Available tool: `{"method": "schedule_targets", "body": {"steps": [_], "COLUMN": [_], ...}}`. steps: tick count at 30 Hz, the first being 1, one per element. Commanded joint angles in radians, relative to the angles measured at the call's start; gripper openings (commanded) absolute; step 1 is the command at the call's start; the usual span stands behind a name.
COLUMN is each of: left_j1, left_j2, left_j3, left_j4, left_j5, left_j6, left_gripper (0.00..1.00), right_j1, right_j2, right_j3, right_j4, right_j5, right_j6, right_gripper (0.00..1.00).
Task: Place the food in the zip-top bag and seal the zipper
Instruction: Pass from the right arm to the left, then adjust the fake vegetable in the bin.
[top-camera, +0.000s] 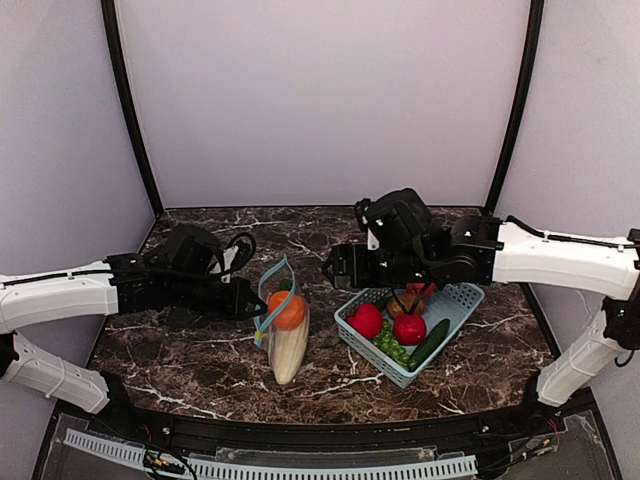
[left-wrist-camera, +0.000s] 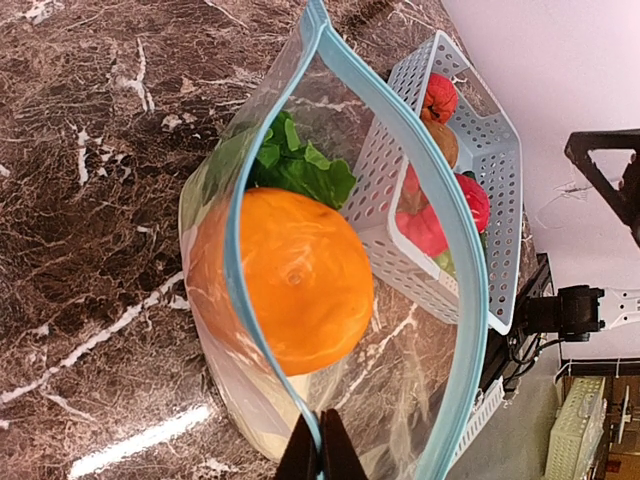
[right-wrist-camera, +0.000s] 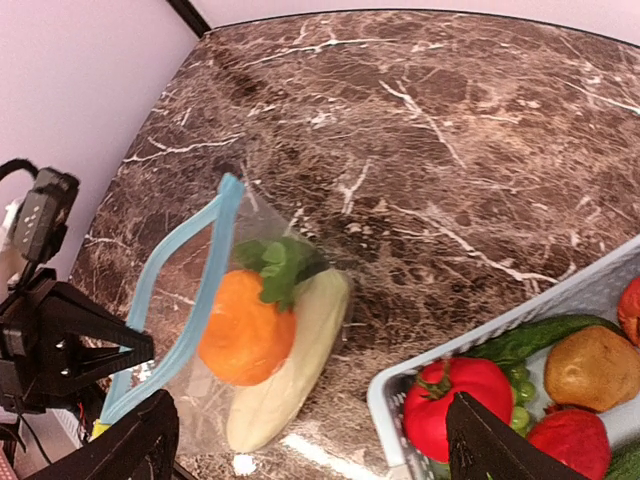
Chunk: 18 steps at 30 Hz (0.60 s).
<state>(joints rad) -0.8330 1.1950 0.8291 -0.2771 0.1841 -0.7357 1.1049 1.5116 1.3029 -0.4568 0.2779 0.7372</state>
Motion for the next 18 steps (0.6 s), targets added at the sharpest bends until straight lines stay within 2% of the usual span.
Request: {"method": "schedule_targets", "body": {"steps": [1,7,18], "left_j1": [0.009,0.009,0.011], "left_j2": [-0.029,-0.038,-0.039], "left_j3": [-0.006,-0.003,0.005], "left_j4": [0.004,-0.001,-0.022], "left_j5": [-0.012,-0.014,-0.027], "left_j6": [0.021,0.022,0.032], "left_gripper": [0.01,0.01,0.01], "right_j1": [-0.097,-0.168,-0.171], "right_j2": [-0.045,-0.001,0.127], "right_j3": [-0.089,-0.162,-0.146], "right_j4": [-0.089,-0.108,-0.167], "right_j5": [-0.041,-0.087,-0.076], "right_j6": [-0.006,0.003,0.003], "right_gripper": [0.91,0.92,0.92]}}
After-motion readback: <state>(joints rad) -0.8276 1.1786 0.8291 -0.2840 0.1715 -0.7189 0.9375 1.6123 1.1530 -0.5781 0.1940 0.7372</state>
